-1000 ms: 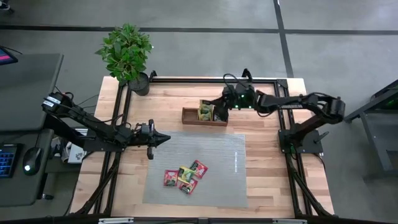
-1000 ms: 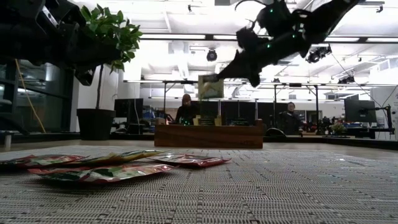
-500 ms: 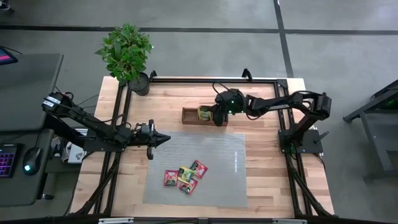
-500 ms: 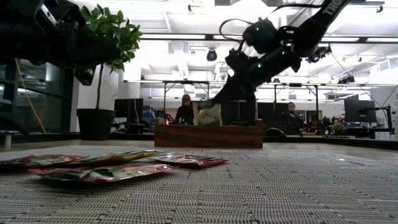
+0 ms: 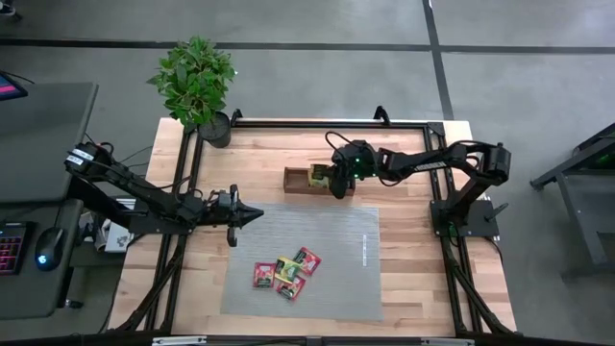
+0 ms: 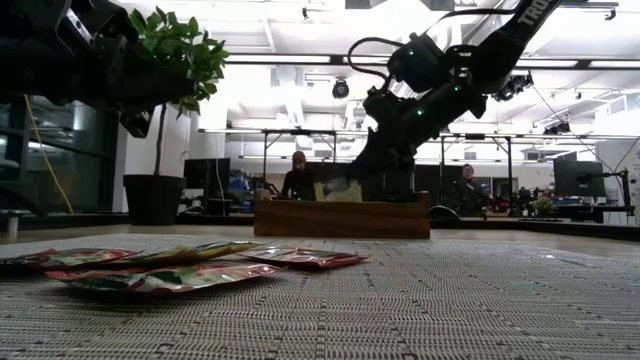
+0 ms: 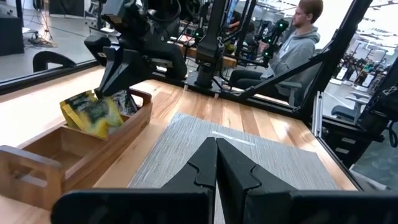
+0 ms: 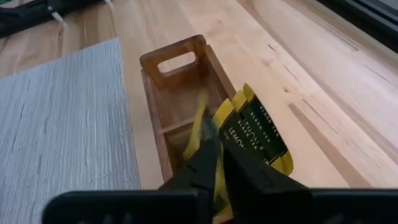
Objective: Pick & Place Tea
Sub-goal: Put the yellow tea bag into the middle section of the wooden organizer
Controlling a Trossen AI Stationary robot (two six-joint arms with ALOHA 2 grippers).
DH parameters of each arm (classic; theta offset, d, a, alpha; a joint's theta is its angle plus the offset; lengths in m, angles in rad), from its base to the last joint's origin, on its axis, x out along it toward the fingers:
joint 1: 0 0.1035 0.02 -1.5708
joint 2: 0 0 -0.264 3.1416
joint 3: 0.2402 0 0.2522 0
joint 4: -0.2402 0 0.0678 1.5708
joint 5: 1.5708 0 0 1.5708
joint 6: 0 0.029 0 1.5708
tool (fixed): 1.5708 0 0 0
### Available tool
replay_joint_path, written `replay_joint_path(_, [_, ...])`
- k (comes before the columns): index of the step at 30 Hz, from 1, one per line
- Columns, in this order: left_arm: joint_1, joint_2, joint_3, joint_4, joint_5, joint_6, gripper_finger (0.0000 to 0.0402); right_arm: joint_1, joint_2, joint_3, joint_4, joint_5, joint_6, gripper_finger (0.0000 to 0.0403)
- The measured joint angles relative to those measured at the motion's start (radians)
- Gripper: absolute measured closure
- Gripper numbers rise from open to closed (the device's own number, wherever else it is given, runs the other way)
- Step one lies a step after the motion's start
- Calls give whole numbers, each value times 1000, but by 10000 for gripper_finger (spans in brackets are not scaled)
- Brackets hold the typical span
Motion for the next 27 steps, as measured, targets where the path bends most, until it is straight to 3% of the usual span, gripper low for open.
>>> replay_joint_path(9, [0,0,0,0,0,6,401,0,-9,0,-4,-1,-2,268])
replay_joint_path(13, [0,0,0,-2,10,6,401,6,-74,0,15,-20,-20,241])
replay_joint_path(17, [0,0,0,-25,25,0,401,53,-153,0,11,-49,-22,237])
replay_joint_path(21, [0,1,0,-83,42,-52,401,173,-181,0,-4,-32,-2,242])
replay_joint_path(27, [0,10,0,-99,97,-98,401,372,-161,0,-29,179,-79,257])
